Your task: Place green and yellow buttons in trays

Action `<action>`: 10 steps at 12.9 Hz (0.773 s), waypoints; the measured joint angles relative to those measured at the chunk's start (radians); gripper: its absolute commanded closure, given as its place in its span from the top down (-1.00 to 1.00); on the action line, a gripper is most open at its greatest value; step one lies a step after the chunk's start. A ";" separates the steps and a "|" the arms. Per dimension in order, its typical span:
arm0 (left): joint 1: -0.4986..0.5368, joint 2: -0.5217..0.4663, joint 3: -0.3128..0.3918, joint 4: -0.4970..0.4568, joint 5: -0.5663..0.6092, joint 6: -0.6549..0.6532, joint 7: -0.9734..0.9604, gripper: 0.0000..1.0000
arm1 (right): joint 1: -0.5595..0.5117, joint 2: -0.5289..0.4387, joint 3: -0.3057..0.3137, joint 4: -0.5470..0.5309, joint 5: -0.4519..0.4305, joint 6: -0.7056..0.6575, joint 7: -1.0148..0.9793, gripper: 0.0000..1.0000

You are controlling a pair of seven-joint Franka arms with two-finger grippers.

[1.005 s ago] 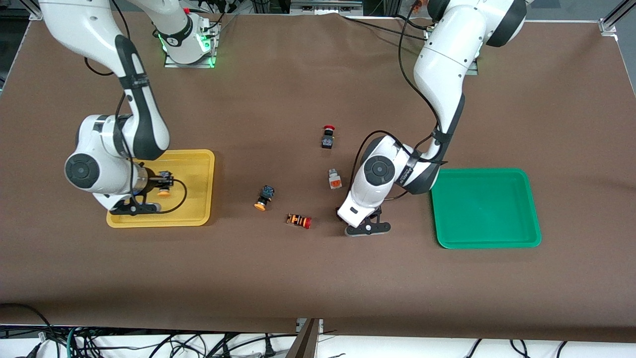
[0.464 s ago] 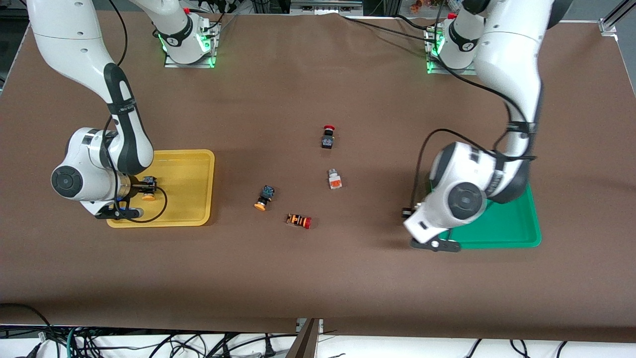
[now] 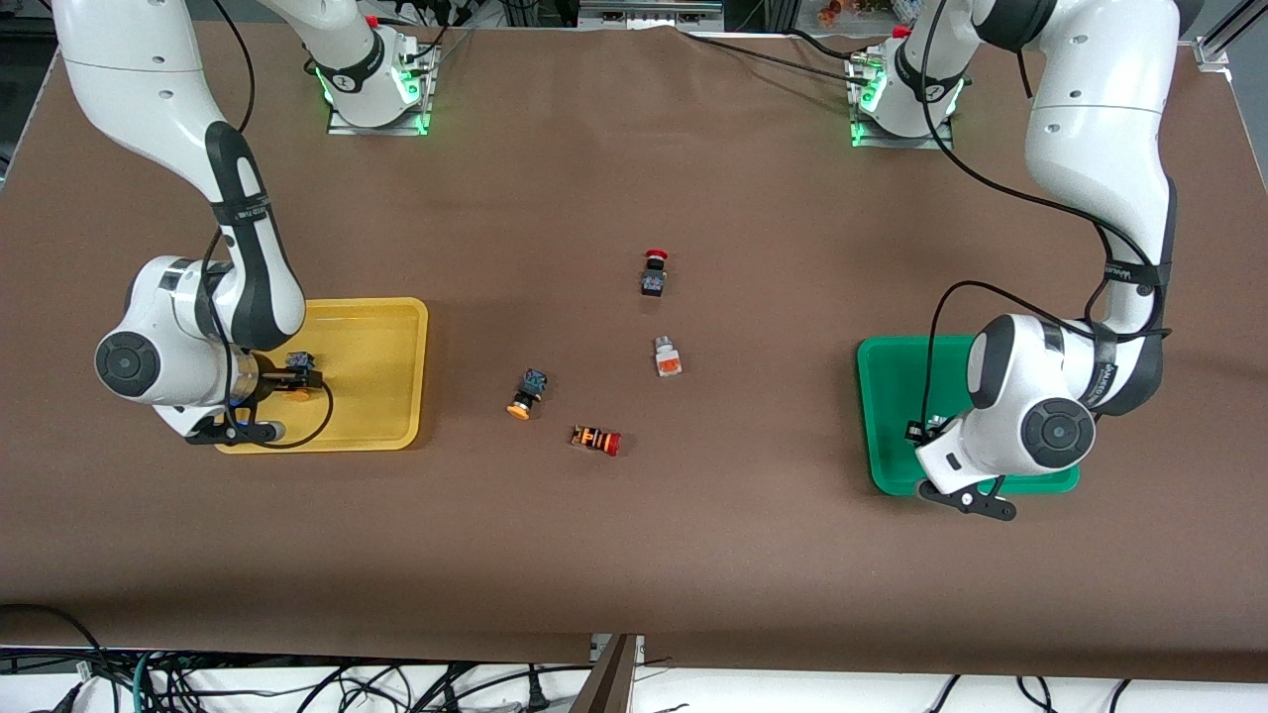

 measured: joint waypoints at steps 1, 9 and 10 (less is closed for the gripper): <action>0.006 0.001 -0.001 -0.028 0.000 0.029 0.007 0.34 | 0.012 -0.001 0.004 0.029 0.001 -0.022 0.003 1.00; 0.001 -0.074 -0.067 -0.043 0.000 0.000 -0.063 1.00 | 0.288 -0.003 0.017 0.071 0.148 -0.047 0.406 1.00; 0.000 -0.091 -0.091 -0.043 0.000 -0.020 -0.107 1.00 | 0.326 -0.003 0.017 0.073 0.163 -0.041 0.472 1.00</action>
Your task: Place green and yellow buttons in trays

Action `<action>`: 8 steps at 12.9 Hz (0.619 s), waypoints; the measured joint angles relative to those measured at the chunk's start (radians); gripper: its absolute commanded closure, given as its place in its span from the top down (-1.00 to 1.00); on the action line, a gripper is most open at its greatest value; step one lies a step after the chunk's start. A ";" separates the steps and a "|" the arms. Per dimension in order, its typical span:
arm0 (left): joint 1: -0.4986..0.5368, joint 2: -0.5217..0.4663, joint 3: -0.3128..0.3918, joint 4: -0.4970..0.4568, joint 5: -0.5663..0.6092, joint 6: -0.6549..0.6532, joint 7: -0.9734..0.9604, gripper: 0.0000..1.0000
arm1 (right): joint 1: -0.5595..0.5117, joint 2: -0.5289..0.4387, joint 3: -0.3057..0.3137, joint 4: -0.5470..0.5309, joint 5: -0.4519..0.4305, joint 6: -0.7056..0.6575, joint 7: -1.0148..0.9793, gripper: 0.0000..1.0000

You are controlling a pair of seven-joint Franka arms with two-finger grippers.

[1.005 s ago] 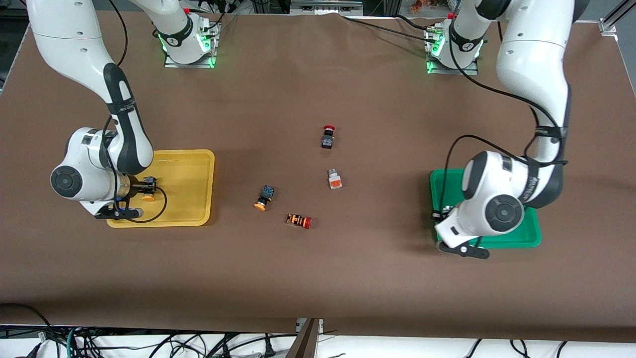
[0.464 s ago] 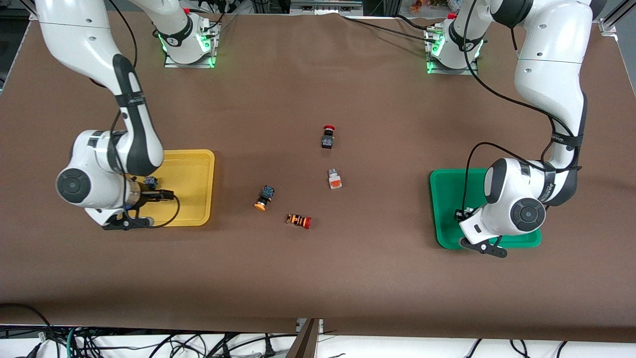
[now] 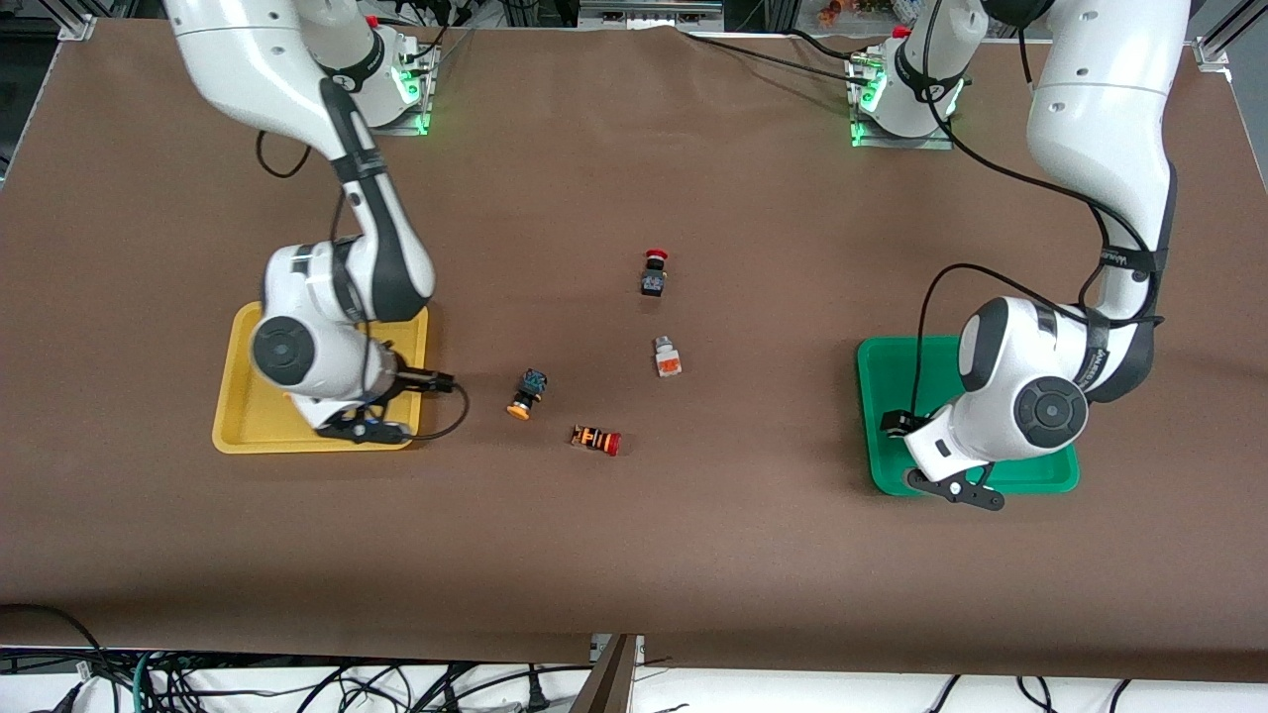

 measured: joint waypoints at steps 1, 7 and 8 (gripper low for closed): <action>-0.002 -0.016 -0.024 0.000 0.000 -0.017 -0.045 1.00 | 0.037 0.000 0.000 0.003 0.006 0.015 0.072 1.00; -0.013 -0.039 -0.073 -0.006 0.000 -0.049 -0.178 1.00 | 0.187 0.049 0.001 0.003 0.008 0.158 0.352 1.00; -0.015 -0.039 -0.074 -0.008 0.000 -0.050 -0.195 1.00 | 0.197 0.068 0.001 0.002 0.008 0.174 0.358 1.00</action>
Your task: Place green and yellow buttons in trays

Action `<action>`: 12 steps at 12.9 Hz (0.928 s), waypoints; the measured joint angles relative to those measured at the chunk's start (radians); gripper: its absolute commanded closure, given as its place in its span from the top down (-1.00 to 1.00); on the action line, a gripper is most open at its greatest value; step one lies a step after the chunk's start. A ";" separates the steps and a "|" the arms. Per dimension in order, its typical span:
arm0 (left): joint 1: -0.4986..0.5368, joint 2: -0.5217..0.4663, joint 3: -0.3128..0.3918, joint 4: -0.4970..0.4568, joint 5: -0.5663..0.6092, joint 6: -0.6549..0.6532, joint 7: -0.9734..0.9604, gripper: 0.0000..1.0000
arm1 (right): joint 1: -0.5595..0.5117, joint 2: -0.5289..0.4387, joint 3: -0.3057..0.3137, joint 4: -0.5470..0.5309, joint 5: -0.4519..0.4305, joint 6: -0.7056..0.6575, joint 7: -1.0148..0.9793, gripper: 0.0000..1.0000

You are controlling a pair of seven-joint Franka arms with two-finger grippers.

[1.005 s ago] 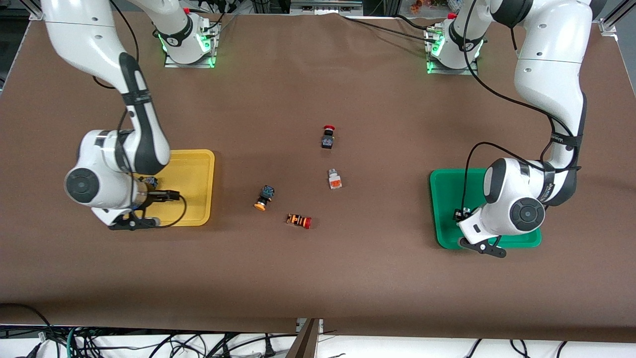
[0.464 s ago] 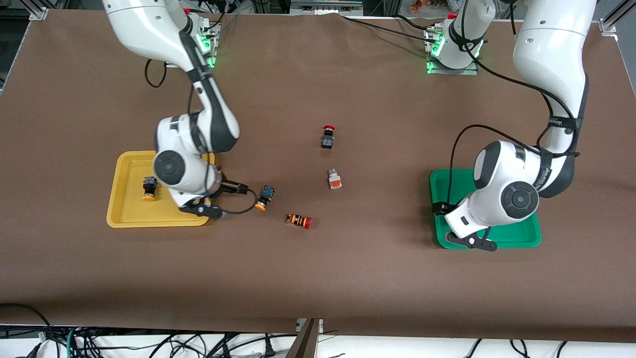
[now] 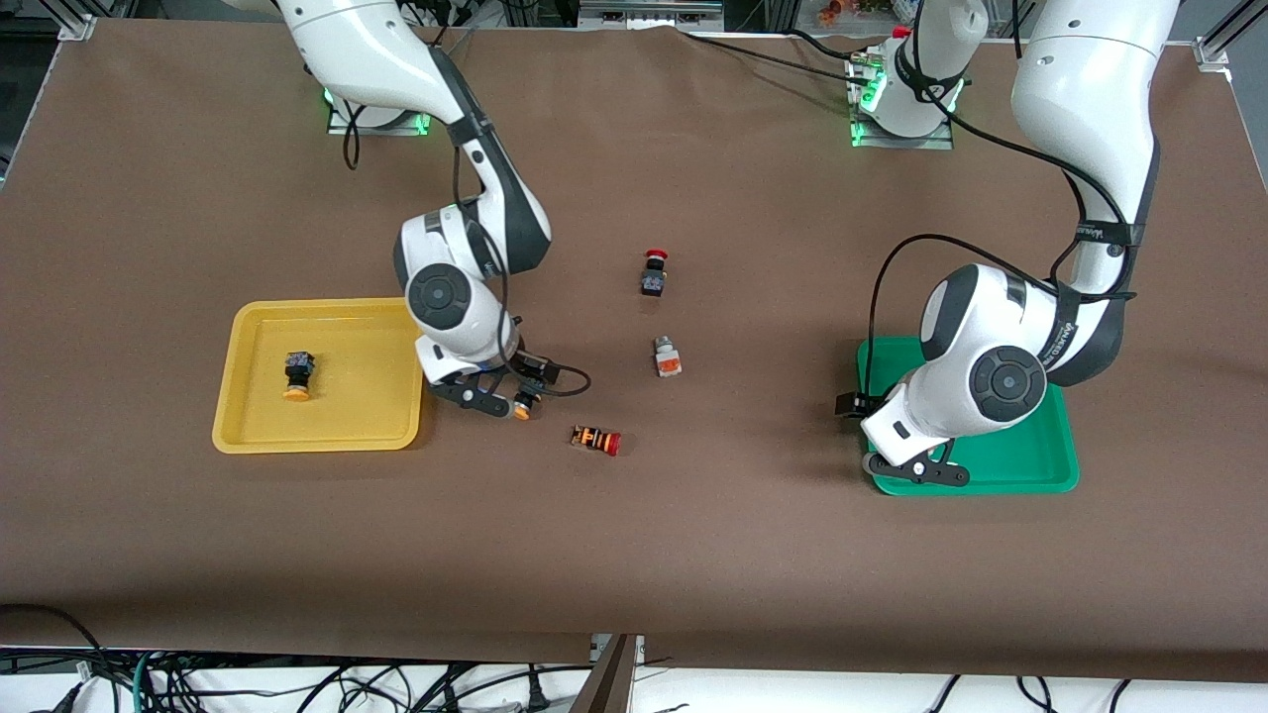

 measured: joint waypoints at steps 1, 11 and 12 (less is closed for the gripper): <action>-0.010 0.001 -0.002 -0.003 0.000 0.000 -0.031 1.00 | 0.004 0.018 0.000 0.000 0.000 0.016 0.001 1.00; -0.250 0.069 -0.009 -0.006 -0.104 0.223 -0.513 1.00 | 0.012 0.069 -0.001 0.000 0.032 0.090 0.001 -0.79; -0.271 0.080 -0.009 -0.006 -0.104 0.240 -0.549 1.00 | 0.012 0.069 -0.001 0.001 0.040 0.091 0.001 -0.93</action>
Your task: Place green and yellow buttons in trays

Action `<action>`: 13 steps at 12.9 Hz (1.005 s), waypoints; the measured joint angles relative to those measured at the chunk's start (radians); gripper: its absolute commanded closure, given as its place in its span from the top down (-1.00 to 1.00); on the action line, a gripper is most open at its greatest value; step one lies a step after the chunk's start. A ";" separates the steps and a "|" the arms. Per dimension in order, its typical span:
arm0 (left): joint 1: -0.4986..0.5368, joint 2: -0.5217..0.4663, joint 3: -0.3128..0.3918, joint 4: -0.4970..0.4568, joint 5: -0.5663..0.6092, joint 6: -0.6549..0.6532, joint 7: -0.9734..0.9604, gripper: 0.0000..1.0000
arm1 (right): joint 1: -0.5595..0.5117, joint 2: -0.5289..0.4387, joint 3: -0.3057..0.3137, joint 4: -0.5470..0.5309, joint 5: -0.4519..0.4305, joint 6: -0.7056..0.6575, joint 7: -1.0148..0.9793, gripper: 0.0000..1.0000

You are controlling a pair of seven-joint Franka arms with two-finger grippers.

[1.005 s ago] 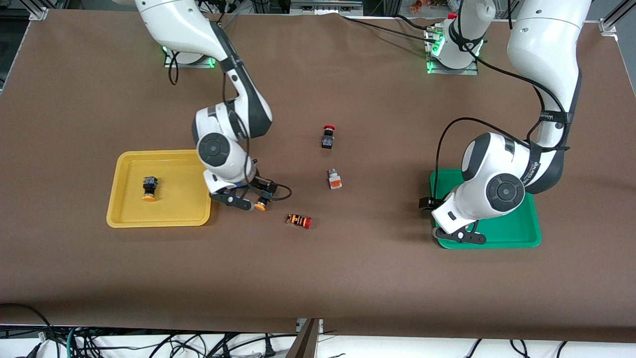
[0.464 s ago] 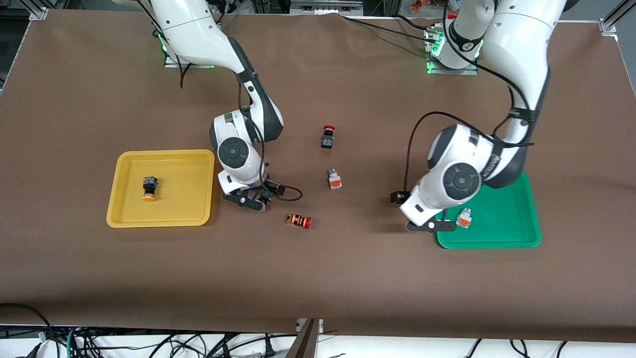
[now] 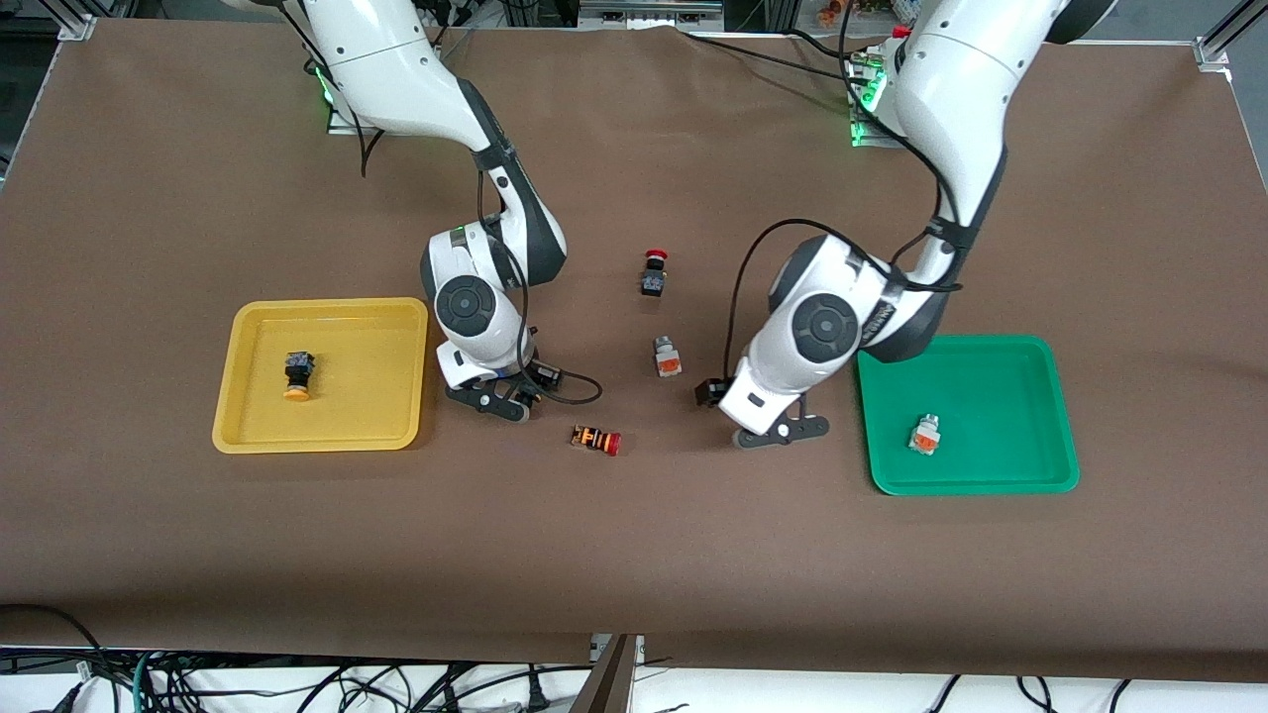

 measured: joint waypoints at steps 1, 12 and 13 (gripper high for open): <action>-0.019 0.011 0.000 0.000 -0.003 0.015 -0.038 1.00 | 0.000 0.000 0.000 0.001 0.001 0.001 -0.001 -0.97; -0.140 0.093 -0.002 -0.004 -0.071 0.079 -0.151 0.83 | -0.005 -0.109 -0.273 0.034 0.001 -0.360 -0.471 -0.97; -0.146 0.097 -0.002 -0.004 -0.071 0.079 -0.152 0.13 | -0.007 -0.111 -0.314 0.026 0.002 -0.386 -0.552 -0.97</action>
